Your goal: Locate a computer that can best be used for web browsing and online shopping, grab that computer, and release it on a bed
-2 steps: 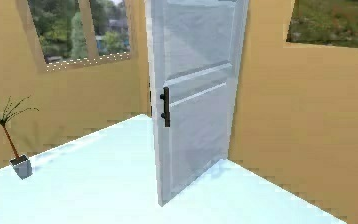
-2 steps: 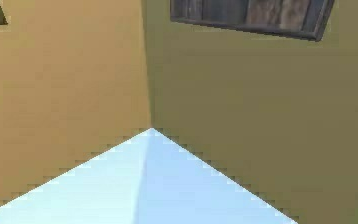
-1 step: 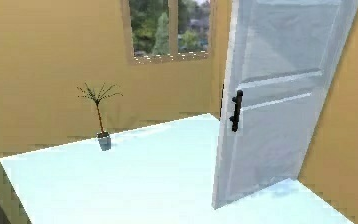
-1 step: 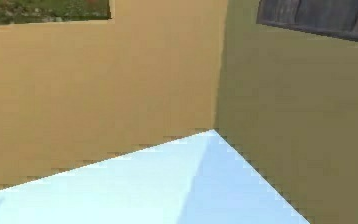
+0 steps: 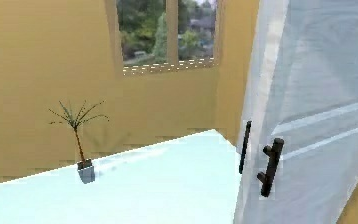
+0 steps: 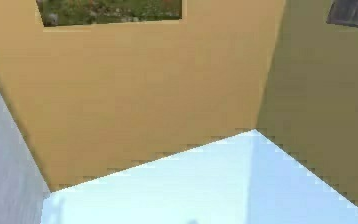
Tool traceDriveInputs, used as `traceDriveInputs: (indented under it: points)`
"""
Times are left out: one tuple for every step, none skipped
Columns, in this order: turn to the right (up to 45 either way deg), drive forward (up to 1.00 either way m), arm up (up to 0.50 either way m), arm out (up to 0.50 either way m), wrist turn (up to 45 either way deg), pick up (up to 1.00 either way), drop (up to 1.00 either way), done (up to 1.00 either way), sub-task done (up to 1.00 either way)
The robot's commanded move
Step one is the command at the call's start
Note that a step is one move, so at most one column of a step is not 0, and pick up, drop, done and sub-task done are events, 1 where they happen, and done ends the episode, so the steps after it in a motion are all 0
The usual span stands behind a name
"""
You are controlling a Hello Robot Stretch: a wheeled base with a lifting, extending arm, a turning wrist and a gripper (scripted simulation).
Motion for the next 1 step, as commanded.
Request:
traceDriveInputs:
  points:
    - [-6.0,0.00,0.00,0.00,0.0,0.00,0.00,0.00,0.00]
